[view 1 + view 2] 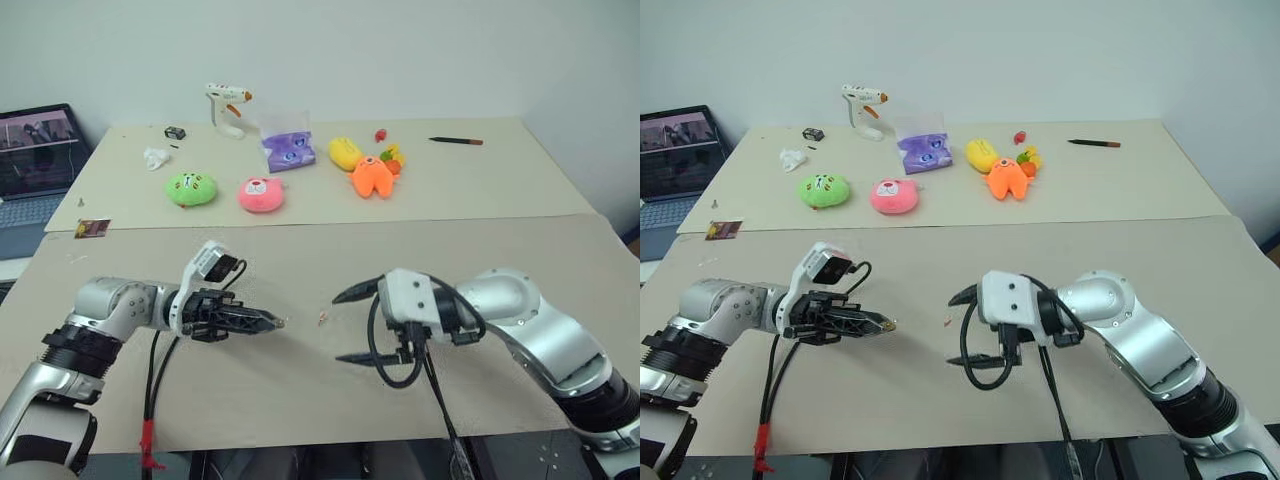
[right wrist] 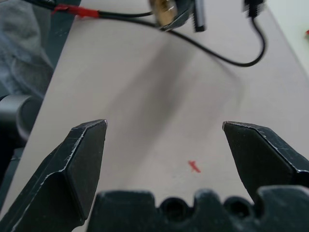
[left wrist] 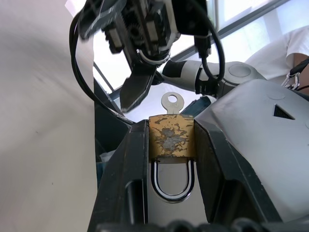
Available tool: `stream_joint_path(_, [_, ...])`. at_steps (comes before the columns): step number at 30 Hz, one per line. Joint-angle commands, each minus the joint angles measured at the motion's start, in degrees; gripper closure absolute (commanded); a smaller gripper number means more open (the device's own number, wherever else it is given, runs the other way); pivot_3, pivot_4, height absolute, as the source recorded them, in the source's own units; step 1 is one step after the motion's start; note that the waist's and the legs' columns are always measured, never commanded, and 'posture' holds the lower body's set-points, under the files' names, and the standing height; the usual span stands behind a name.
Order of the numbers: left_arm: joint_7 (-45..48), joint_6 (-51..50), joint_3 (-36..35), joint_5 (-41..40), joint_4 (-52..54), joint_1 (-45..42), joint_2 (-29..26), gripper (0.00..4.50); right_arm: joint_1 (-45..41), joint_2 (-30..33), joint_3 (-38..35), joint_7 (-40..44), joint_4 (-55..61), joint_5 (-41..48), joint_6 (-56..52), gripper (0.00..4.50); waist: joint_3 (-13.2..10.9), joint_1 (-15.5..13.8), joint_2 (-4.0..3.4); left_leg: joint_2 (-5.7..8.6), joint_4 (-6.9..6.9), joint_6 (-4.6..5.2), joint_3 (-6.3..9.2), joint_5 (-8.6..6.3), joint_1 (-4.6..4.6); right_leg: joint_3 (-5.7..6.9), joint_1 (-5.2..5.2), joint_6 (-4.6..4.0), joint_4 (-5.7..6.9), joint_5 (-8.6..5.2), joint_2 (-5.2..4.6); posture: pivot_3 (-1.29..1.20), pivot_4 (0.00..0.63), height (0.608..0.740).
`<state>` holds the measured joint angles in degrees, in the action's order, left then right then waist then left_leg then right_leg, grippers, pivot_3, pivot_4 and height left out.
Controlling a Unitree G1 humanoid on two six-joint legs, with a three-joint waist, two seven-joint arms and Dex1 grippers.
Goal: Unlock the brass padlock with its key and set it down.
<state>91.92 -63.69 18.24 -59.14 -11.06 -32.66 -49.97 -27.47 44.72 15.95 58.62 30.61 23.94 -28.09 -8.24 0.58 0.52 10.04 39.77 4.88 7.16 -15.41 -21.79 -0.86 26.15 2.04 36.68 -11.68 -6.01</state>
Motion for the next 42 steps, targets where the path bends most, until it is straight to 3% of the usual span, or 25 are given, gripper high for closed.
stream_joint_path(1, [0.6,-1.0,3.8,-2.3,-0.4,-0.6,-1.5,3.67,-1.5,-0.9,-4.0,-0.2,1.4,3.2,-1.5,0.00,0.0,0.0,0.00,0.00,-0.02,0.00,0.00,0.00,0.00,0.00,0.01,0.00,0.01,0.00,0.02,0.00,0.150,0.740])
stream_joint_path(14, [0.6,-2.7,10.0,-5.2,-4.0,-7.9,-0.5,3.67,2.2,-5.7,-3.1,-1.2,3.4,8.2,-5.3,0.00,0.0,0.0,0.00,0.01,-0.02,0.00,0.00,0.00,-0.03,-0.03,0.06,0.00,0.05,0.00,0.01,0.00,0.150,0.740])
stream_joint_path(27, [0.6,-2.3,12.3,-4.7,-4.1,-8.3,-1.0,3.67,-1.1,-12.3,-0.1,-1.8,-0.5,7.1,-6.2,0.00,0.0,0.1,0.00,0.00,-0.02,0.00,0.00,0.00,0.00,-0.04,0.06,-0.01,0.08,0.00,0.03,0.00,0.150,0.740])
stream_joint_path(30, [0.6,-2.5,12.5,-5.2,-3.9,-8.4,-1.0,3.67,-1.2,-13.0,0.3,-2.1,-0.3,7.5,-7.1,0.64,0.0,0.1,0.00,0.01,-0.01,0.00,0.00,0.00,0.00,-0.02,0.06,-0.01,0.08,0.00,0.06,0.00,0.150,0.740])
stream_joint_path(38, [0.6,-2.6,13.3,-5.5,-4.4,-9.5,-0.8,3.67,-0.2,-13.4,0.8,-3.2,1.0,8.3,-9.3,3.34,0.0,0.1,0.00,0.01,-0.01,0.00,0.00,0.00,0.00,-0.04,0.08,-0.01,0.09,0.00,0.21,0.00,0.150,0.740])
stream_joint_path(42, [0.6,-2.7,13.7,-5.9,-4.3,-9.8,-1.0,3.67,0.1,-13.1,1.2,-3.4,1.5,8.2,-9.6,3.34,0.0,0.1,0.00,0.01,-0.01,0.00,0.00,0.00,0.00,-0.06,0.08,-0.01,0.09,0.00,0.31,0.00,0.150,0.740])
